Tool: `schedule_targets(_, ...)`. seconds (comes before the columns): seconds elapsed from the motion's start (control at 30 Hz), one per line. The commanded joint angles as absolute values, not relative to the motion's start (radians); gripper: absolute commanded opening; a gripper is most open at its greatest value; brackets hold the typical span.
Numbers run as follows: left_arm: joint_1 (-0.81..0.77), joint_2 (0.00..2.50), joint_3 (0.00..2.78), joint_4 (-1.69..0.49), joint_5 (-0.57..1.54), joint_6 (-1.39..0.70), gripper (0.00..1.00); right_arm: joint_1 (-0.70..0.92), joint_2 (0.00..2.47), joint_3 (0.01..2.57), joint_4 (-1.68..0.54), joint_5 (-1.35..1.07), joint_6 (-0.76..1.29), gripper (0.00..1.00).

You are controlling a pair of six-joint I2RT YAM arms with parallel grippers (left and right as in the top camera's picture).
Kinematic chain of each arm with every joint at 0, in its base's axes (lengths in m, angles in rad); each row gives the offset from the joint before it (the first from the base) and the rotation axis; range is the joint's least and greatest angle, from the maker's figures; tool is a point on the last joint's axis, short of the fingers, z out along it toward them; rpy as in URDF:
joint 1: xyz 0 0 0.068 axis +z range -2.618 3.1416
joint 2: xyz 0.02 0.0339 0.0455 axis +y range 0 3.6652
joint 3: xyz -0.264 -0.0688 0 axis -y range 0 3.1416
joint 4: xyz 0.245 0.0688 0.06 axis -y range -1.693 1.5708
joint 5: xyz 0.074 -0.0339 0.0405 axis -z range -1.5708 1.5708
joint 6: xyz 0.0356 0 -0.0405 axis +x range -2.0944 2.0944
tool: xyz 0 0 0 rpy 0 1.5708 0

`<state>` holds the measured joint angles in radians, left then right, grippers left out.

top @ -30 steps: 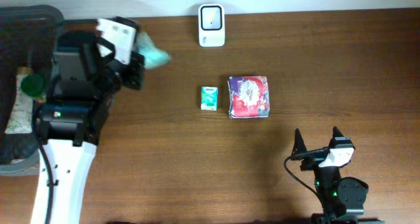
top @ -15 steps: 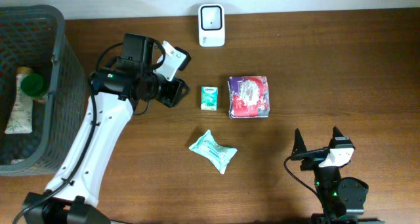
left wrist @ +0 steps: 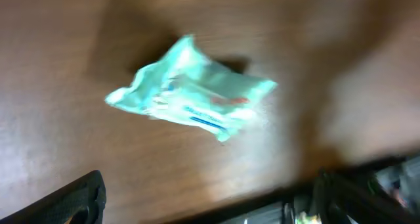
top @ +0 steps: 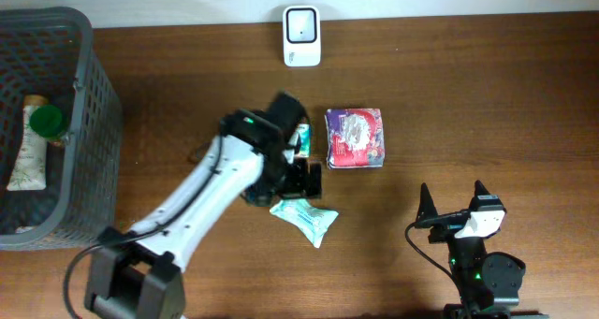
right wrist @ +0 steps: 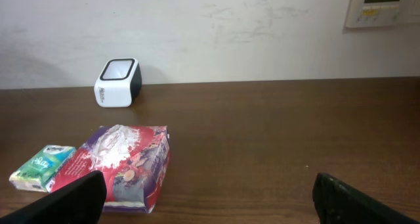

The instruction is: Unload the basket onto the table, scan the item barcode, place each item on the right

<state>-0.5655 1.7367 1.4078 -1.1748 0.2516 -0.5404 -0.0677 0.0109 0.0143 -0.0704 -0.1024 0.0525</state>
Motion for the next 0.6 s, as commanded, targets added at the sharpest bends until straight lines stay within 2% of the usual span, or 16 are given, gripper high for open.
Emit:
schedule_targets(0.0,-0.651,1.752,1.330,-1.128,0.107,-0.951,0.99,-0.073,0.004,0.006,-0.072,-0.094,0.056,0.99)
schedule_targets(0.1,-0.729,1.752,1.256,-1.007,0.107,-1.165,0.94,-0.073,0.004,0.006,-0.071,-0.094,0.056,0.99)
schedule_targets(0.17,-0.755,1.752,1.226,-0.925,0.103,-1.186,0.80,-0.073,0.004,0.006,-0.071,-0.094,0.056,0.99)
schedule_targets(0.23,-0.771,1.752,1.191,-0.854,0.080,-1.186,0.78,-0.073,0.004,0.006,-0.072,-0.094,0.056,0.99)
schedule_targets(0.27,-0.775,1.752,1.168,-0.815,0.067,-1.187,0.82,-0.073,0.004,0.006,-0.072,-0.094,0.056,0.99)
schedule_targets(0.33,-0.774,1.752,1.103,-0.769,0.047,-1.255,0.96,-0.073,0.004,0.006,-0.071,-0.094,0.056,0.99)
schedule_targets(0.4,-0.774,1.752,1.060,-0.756,-0.006,-1.318,1.00,-0.073,0.004,0.006,-0.072,-0.094,0.056,0.99)
schedule_targets(0.53,-0.773,1.752,1.029,-0.672,-0.054,-1.324,0.99,-0.073,0.004,0.006,-0.071,-0.094,0.056,0.99)
schedule_targets(0.57,-0.773,1.752,1.029,-0.659,-0.054,-1.324,0.79,-0.073,0.004,0.006,-0.071,-0.094,0.056,0.99)
